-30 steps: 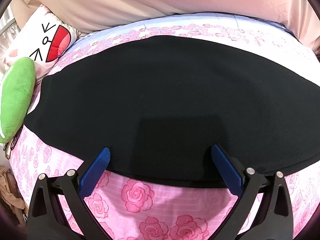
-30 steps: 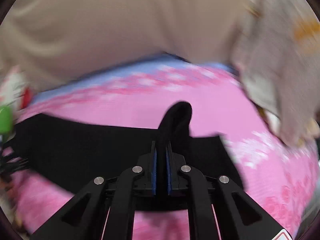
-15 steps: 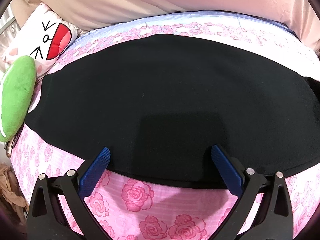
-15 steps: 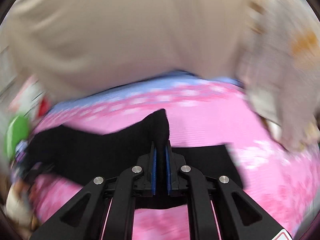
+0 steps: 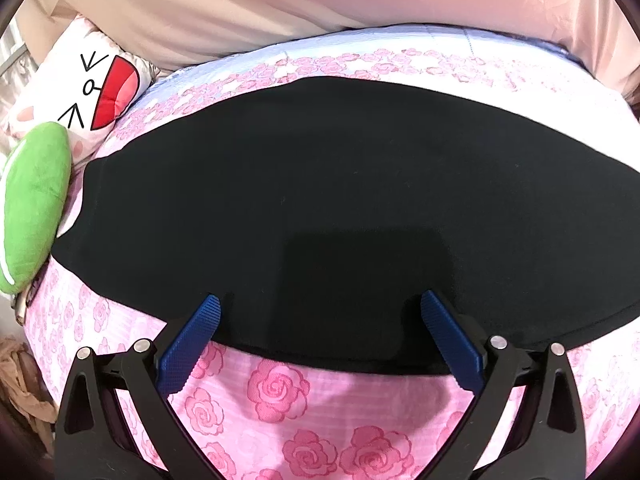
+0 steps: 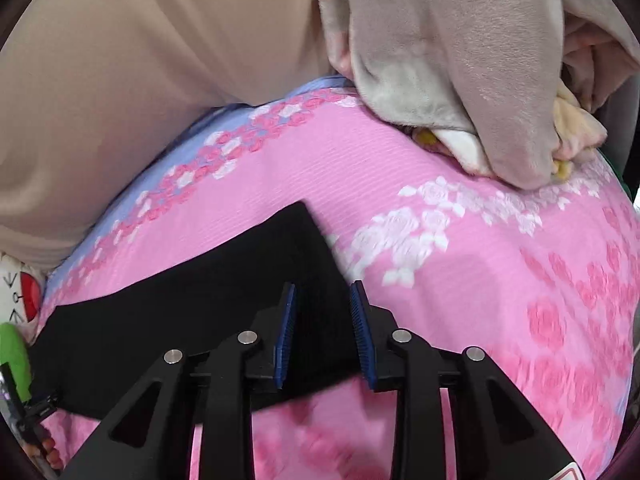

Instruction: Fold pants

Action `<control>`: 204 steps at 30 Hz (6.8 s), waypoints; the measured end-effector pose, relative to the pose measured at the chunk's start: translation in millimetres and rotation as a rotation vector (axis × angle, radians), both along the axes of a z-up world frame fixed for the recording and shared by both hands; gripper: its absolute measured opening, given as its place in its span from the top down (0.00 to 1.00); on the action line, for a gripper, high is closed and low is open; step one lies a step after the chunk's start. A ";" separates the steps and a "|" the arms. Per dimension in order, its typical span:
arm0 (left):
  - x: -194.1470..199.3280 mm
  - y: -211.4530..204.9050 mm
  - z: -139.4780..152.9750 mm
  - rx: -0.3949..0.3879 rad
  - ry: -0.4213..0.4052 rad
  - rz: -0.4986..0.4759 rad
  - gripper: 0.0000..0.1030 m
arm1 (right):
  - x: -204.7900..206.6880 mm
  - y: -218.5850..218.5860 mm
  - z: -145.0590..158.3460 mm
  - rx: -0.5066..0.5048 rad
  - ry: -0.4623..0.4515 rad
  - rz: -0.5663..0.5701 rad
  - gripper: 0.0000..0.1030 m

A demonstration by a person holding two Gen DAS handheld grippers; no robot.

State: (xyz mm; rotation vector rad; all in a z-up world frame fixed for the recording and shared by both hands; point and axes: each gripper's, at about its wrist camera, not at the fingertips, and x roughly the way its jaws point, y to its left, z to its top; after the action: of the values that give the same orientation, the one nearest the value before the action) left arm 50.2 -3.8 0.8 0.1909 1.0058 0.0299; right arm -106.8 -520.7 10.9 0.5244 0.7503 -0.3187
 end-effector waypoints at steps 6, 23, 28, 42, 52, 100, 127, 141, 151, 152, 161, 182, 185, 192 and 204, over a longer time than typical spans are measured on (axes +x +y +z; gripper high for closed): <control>-5.3 -3.2 -1.1 -0.037 0.006 -0.012 0.04 | -18.2 112.8 11.9 -0.035 -0.041 0.230 0.67; -27.6 47.3 18.2 -0.101 -0.043 0.023 0.04 | -37.6 23.0 -19.5 0.059 0.024 -0.184 0.47; -30.1 48.1 22.4 -0.123 -0.048 0.018 0.04 | -15.6 -4.4 -33.6 0.129 0.011 -0.209 0.44; -25.1 102.7 29.9 -0.171 -0.070 0.064 0.04 | 67.1 186.4 84.5 -0.002 -0.197 0.239 0.80; -33.0 164.6 28.3 -0.202 -0.077 0.152 0.04 | 151.7 395.4 11.6 -0.029 -0.014 0.635 0.76; 71.6 342.3 -13.2 -0.557 -0.151 0.549 0.84 | 82.8 258.2 -22.2 0.187 -0.067 0.234 0.78; -23.1 238.8 -25.1 -0.293 -0.051 0.405 0.65 | -47.3 306.7 36.8 -0.288 -0.092 0.489 0.25; -24.8 243.4 -26.7 -0.322 -0.055 0.371 0.62 | 24.3 360.5 36.9 -0.167 -0.117 0.582 0.85; -28.0 240.1 -6.1 -0.367 -0.087 0.312 0.81 | 31.7 383.3 25.8 -0.151 -0.120 0.633 0.42; -30.4 229.9 9.0 -0.364 -0.121 0.275 0.83 | 27.2 375.1 32.6 -0.164 -0.133 0.606 0.37; -62.8 67.1 84.2 -0.446 -0.223 -0.223 0.73 | 5.3 296.3 37.2 -0.070 -0.175 0.402 0.31; -104.8 170.2 39.8 -0.178 -0.212 0.110 0.06 | 144.3 402.3 9.9 0.032 0.045 0.712 0.17; -104.2 183.5 31.1 -0.165 -0.205 0.122 0.06 | 151.7 423.7 -4.8 0.062 0.070 0.717 0.14; -95.2 197.0 22.6 -0.219 -0.187 0.137 0.06 | 137.5 484.8 7.3 -0.063 0.071 0.750 0.71; -86.1 146.6 33.9 -0.255 -0.195 0.035 0.05 | 6.9 306.5 122.9 0.024 -0.273 0.514 0.74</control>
State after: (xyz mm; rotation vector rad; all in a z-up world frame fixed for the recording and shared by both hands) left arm -35.9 142.8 34.6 -0.0620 0.8093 -0.0470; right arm -99.9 -214.2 133.8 0.3709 0.5981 0.2365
